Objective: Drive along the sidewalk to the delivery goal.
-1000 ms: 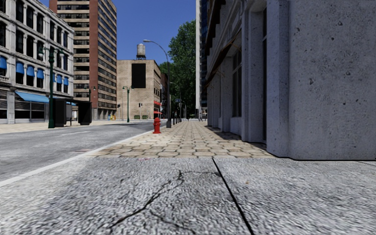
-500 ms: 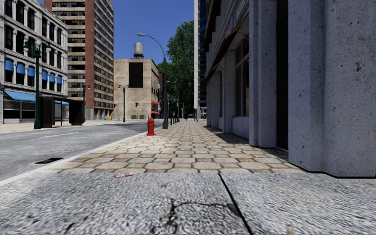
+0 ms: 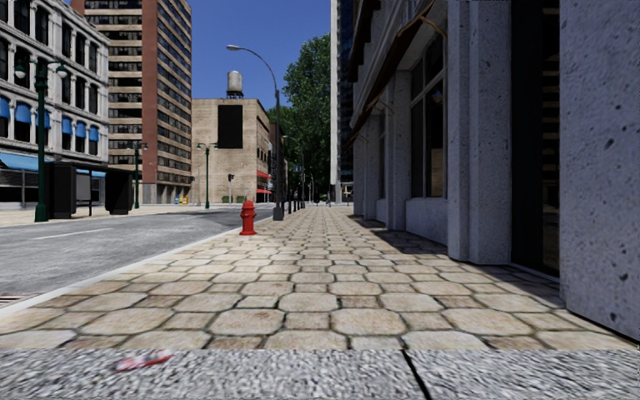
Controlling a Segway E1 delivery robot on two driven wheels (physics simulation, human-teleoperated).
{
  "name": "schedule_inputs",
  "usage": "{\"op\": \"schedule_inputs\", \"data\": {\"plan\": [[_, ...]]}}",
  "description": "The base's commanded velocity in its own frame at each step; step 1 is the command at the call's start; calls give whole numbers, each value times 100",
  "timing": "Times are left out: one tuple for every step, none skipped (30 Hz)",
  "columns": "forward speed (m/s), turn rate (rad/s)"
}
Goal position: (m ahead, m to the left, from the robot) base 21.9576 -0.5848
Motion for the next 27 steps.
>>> {"op": "schedule_inputs", "data": {"plan": [[200, 0], [200, 0], [200, 0], [200, 0], [200, 0], [200, 0], [200, 0], [200, 0], [200, 0], [200, 0], [200, -2], [200, -9], [200, -14], [200, -16], [200, -16], [200, -16], [200, -16], [200, -16], [200, -16], [200, -18], [200, -21], [200, -27], [200, -28], [200, -28], [200, -28], [200, -28], [200, -22]]}}
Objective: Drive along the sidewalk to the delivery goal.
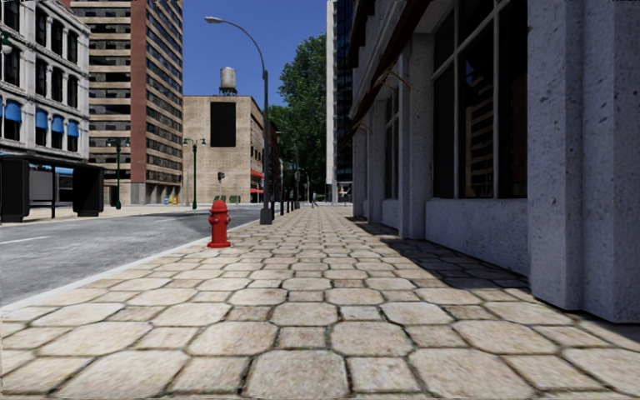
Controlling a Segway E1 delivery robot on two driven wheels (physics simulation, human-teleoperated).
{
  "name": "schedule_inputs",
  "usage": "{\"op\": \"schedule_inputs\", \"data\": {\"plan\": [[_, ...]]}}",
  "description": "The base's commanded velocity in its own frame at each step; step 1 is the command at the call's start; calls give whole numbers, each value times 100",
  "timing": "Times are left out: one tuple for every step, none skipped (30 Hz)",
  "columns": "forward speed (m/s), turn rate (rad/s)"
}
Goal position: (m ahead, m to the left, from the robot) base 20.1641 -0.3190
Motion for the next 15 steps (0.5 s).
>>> {"op": "schedule_inputs", "data": {"plan": [[200, -7], [200, 0], [200, 0], [200, 0], [200, 0], [200, 0], [200, 0], [200, 0], [200, 0], [200, 0], [200, 0], [200, 0], [200, 0], [200, 0], [200, 0]]}}
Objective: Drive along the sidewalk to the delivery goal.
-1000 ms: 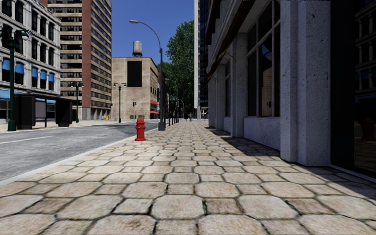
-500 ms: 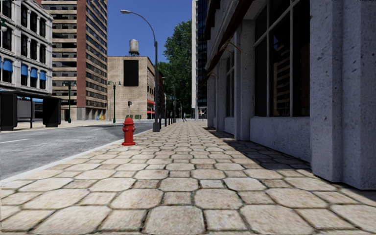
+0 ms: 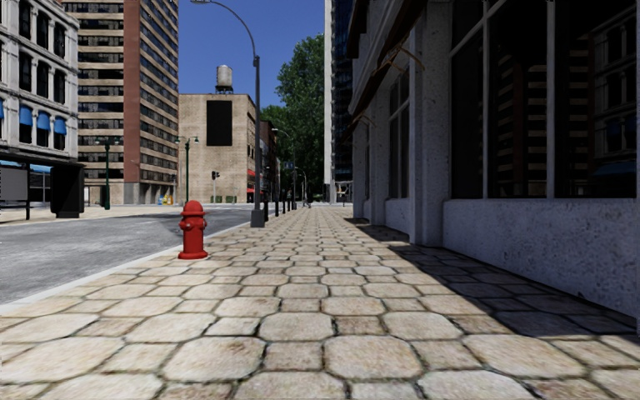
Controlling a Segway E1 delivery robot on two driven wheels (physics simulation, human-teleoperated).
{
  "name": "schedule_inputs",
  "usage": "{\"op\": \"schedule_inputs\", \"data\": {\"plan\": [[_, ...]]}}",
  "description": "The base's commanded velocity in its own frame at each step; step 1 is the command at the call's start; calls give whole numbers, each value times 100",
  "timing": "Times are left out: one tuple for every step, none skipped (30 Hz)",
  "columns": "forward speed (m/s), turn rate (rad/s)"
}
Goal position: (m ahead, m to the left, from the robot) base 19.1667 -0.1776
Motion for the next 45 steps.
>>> {"op": "schedule_inputs", "data": {"plan": [[200, 0], [200, 0], [200, 0], [200, 0], [200, 0], [200, 0], [200, 0], [200, 0], [200, 0], [200, 0], [200, 0], [200, 0], [200, 0], [200, 0], [200, 0], [200, 0], [200, 0], [200, 0], [200, 0], [200, 0], [200, 0], [200, 0], [200, 0], [200, 0], [200, 0], [200, 0], [200, 0], [200, 0], [200, 0], [200, 0], [200, 0], [200, 0], [200, 0], [200, 0], [200, 0], [200, 0], [200, 0], [200, 0], [200, 0], [200, 0], [200, 0], [200, 0], [200, 0], [200, 0], [200, 0]]}}
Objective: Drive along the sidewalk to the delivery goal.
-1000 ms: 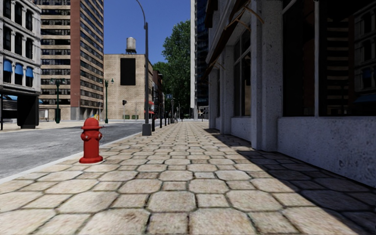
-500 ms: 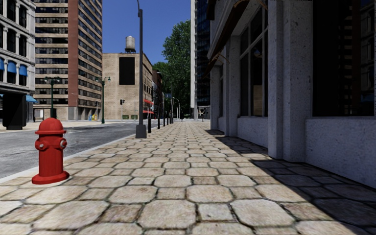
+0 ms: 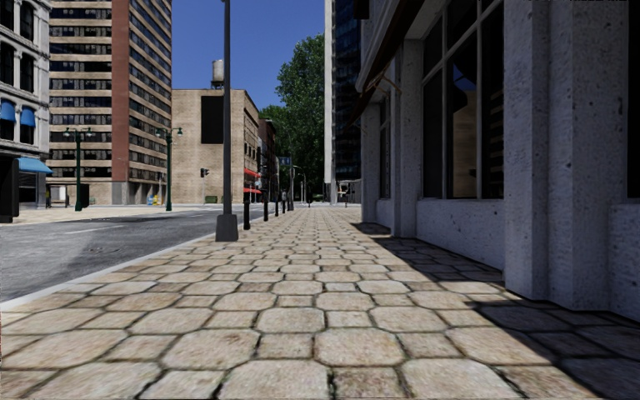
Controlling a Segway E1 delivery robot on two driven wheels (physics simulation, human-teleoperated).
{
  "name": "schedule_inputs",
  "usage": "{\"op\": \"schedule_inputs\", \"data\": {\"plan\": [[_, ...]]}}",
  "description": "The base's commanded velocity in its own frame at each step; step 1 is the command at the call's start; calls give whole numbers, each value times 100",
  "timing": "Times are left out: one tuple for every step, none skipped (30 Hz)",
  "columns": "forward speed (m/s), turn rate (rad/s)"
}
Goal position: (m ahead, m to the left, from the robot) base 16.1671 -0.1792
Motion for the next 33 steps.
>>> {"op": "schedule_inputs", "data": {"plan": [[200, 0], [200, 0], [200, 0], [200, 0], [200, -7], [200, -10], [200, -9], [200, 0], [200, 0], [200, 0], [200, 0], [200, 0], [200, 0], [200, 0], [200, 0], [200, 0], [200, 0], [200, 0], [200, 0], [200, 0], [200, 0], [200, 0], [200, 0], [200, 0], [200, 0], [200, 0], [200, 0], [200, 0], [200, 0], [200, 0], [200, 0], [200, 0], [200, 0]]}}
